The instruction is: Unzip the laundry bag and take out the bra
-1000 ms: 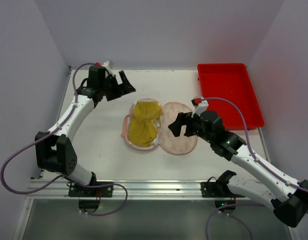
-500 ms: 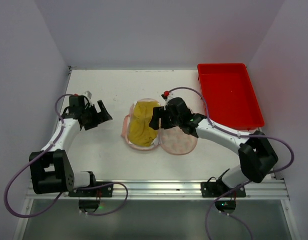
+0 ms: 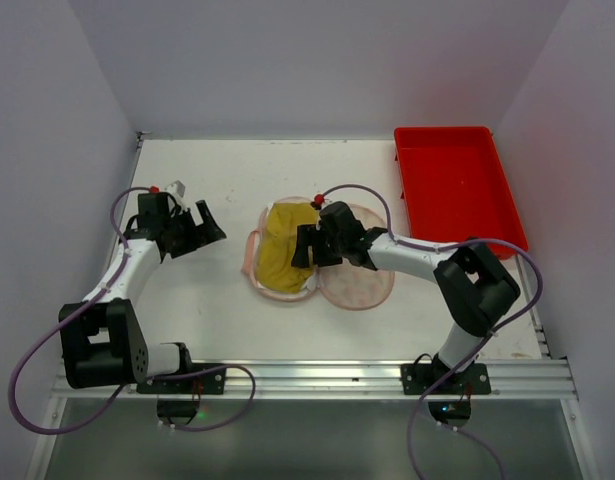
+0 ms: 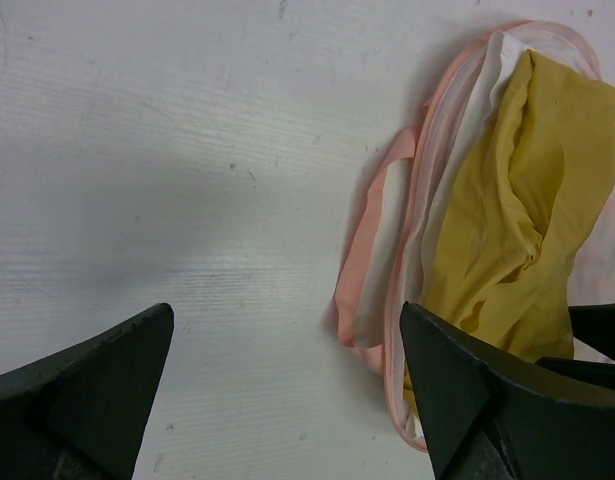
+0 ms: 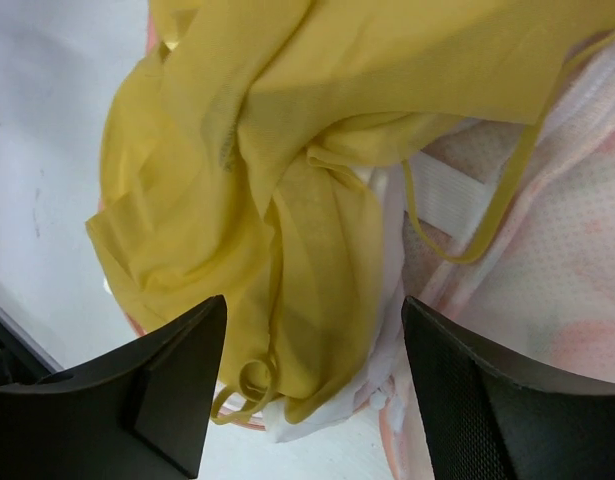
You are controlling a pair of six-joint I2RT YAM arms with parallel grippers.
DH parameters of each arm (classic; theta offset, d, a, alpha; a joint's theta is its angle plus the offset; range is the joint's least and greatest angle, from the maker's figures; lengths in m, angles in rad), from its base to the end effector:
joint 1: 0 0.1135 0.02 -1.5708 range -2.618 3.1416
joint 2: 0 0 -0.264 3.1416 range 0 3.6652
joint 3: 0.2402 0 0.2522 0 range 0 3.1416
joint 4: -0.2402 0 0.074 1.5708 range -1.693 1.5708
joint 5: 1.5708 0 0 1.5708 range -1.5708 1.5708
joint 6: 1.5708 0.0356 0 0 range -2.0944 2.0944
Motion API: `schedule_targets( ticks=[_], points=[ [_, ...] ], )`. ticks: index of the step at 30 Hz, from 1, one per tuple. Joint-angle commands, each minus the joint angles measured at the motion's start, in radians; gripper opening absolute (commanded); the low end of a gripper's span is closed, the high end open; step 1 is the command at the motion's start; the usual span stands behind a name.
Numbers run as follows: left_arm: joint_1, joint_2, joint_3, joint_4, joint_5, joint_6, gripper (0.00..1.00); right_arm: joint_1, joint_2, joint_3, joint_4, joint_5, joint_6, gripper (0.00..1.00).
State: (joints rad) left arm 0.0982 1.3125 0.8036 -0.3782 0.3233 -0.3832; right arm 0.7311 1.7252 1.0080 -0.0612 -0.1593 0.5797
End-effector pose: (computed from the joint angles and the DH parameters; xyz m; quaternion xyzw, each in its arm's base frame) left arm 0.2636 0.0146 0.2183 -0.1693 0.9159 -0.1971 0.3060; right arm 0.2660 0.2462 0.1819 -0.1002 0.9147 0.2927 0.2603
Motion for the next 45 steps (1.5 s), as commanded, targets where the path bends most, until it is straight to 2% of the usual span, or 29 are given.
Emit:
schedule_targets(
  ticks=[1, 15, 23, 24, 27, 36, 39, 44, 45],
  points=[
    [0.012, -0.010, 0.016, 0.044, 0.025, 0.027, 0.98, 0.002, -0.001, 0.052, 0.055, -0.052, 0.017, 0.72],
    [0.014, 0.005, 0.009, 0.047, 0.053, 0.024, 0.98, 0.025, -0.036, 0.075, 0.044, -0.042, 0.020, 0.69],
    [0.014, 0.010, 0.009, 0.048, 0.063, 0.026, 0.98, 0.025, -0.001, 0.070, 0.046, -0.048, 0.040, 0.60],
    [0.014, 0.010, 0.009, 0.048, 0.063, 0.026, 0.98, 0.025, 0.002, 0.069, 0.044, -0.039, 0.043, 0.58],
    [0.014, 0.011, 0.008, 0.047, 0.065, 0.027, 0.98, 0.025, 0.011, 0.064, 0.037, -0.002, 0.042, 0.40],
    [0.014, 0.011, 0.006, 0.047, 0.071, 0.027, 0.98, 0.025, 0.014, 0.081, 0.017, 0.012, 0.006, 0.06],
    [0.014, 0.011, 0.008, 0.047, 0.076, 0.029, 0.98, 0.025, 0.008, 0.089, 0.015, -0.006, -0.003, 0.00],
    [0.014, 0.011, 0.008, 0.047, 0.080, 0.030, 0.98, 0.025, 0.014, 0.103, 0.018, -0.028, -0.004, 0.00],
    [0.014, 0.013, 0.006, 0.048, 0.080, 0.030, 0.98, 0.025, 0.019, 0.106, 0.017, -0.032, -0.003, 0.03]
  ],
)
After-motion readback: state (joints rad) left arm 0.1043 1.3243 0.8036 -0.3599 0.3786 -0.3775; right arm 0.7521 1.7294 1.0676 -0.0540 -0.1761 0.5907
